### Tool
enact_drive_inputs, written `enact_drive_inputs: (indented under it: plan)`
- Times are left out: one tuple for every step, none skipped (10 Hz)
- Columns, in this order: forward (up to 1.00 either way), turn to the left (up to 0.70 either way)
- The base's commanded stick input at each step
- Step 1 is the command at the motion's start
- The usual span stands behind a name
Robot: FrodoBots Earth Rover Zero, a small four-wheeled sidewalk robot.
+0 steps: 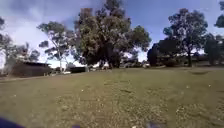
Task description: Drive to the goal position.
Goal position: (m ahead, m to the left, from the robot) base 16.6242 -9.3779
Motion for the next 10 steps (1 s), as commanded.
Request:
enact_drive_inputs:
  plan:
    - [0.7, 0.0]
    - [0.7, 0.0]
    - [0.7, 0.0]
    - [0.7, 0.0]
    - [0.7, 0.0]
    - [0.7, 0.0]
    - [0.7, 0.0]
    - [0.7, 0.0]
    - [0.7, 0.0]
    - [0.7, 0.0]
